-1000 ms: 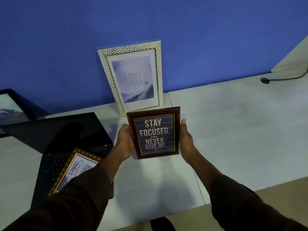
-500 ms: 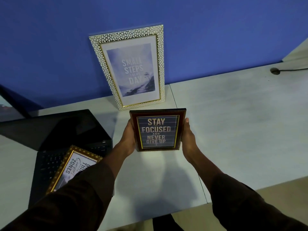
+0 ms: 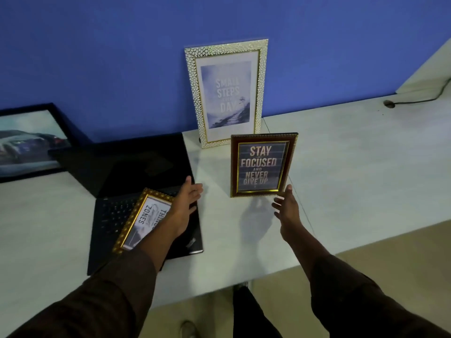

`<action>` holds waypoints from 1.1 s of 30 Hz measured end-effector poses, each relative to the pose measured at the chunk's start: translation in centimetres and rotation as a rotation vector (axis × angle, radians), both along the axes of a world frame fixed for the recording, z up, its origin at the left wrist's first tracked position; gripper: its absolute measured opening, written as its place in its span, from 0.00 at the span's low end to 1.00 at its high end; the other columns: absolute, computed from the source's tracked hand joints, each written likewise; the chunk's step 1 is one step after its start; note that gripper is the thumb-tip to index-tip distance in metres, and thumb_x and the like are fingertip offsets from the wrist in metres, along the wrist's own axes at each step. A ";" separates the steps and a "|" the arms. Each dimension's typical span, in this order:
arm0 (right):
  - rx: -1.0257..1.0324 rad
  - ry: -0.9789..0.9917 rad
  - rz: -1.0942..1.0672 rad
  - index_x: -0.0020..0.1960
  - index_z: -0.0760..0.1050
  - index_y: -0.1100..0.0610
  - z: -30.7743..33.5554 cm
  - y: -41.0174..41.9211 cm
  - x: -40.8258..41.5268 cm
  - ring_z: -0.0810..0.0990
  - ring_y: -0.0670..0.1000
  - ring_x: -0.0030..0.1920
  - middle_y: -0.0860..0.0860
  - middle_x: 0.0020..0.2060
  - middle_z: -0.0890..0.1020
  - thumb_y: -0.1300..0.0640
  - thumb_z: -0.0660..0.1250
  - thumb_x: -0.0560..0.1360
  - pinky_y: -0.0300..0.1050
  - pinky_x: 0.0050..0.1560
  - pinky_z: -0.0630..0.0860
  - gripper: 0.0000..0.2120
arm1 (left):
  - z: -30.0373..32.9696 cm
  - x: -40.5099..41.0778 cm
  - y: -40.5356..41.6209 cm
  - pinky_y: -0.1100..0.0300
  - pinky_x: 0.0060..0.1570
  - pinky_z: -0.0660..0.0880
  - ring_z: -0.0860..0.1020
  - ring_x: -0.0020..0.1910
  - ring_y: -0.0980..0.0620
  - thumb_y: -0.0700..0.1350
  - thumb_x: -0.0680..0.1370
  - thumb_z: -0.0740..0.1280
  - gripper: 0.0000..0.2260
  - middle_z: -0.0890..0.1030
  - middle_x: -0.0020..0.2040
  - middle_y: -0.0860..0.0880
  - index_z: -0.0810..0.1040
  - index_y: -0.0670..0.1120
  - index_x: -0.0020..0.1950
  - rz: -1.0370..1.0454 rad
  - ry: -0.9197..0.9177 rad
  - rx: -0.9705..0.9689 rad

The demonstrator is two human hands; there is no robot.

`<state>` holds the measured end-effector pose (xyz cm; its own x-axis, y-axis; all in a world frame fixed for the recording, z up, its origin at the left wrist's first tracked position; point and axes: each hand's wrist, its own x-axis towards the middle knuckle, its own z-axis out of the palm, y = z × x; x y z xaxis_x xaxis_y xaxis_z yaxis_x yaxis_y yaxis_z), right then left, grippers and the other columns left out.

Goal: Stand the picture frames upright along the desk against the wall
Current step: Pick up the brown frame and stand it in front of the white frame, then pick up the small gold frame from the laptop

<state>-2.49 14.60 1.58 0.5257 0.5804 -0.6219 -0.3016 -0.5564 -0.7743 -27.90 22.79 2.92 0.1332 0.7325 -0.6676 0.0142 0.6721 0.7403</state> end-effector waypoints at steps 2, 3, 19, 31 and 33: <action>0.021 0.012 0.038 0.65 0.74 0.58 0.3 -1.3 -3.5 0.79 0.56 0.55 0.58 0.60 0.80 0.34 0.51 0.80 0.50 0.53 0.75 0.31 | 0.4 -3.3 -1.6 0.50 0.71 0.60 0.70 0.72 0.50 0.65 0.80 0.52 0.30 0.76 0.70 0.48 0.76 0.45 0.69 -0.015 0.006 0.013; 0.022 0.025 0.068 0.65 0.74 0.59 0.6 -2.0 -5.7 0.79 0.57 0.55 0.59 0.59 0.80 0.34 0.51 0.80 0.51 0.54 0.75 0.31 | 0.5 -5.3 -2.8 0.50 0.71 0.61 0.71 0.71 0.50 0.64 0.81 0.52 0.29 0.76 0.69 0.48 0.76 0.45 0.69 -0.008 0.016 0.019; -0.082 0.090 0.498 0.47 0.74 0.52 -0.4 -4.0 -23.2 0.81 0.57 0.51 0.57 0.48 0.81 0.47 0.63 0.81 0.55 0.59 0.76 0.10 | 0.8 -22.4 -10.9 0.51 0.63 0.68 0.76 0.56 0.50 0.57 0.82 0.59 0.12 0.80 0.55 0.50 0.79 0.55 0.46 0.021 0.281 0.024; -0.103 0.119 0.597 0.46 0.81 0.52 -6.4 -0.4 -25.2 0.84 0.56 0.48 0.54 0.45 0.86 0.51 0.69 0.70 0.54 0.52 0.80 0.07 | -2.5 -21.9 -6.6 0.54 0.51 0.73 0.77 0.54 0.47 0.66 0.78 0.58 0.25 0.79 0.57 0.46 0.76 0.48 0.61 -0.186 0.602 -0.026; -0.110 0.111 0.623 0.49 0.81 0.53 -7.0 0.1 -25.3 0.83 0.54 0.47 0.52 0.46 0.85 0.50 0.70 0.71 0.51 0.49 0.79 0.10 | -2.5 -21.2 -6.1 0.56 0.46 0.73 0.77 0.50 0.48 0.64 0.79 0.58 0.23 0.80 0.55 0.45 0.77 0.46 0.59 -0.172 0.607 -0.031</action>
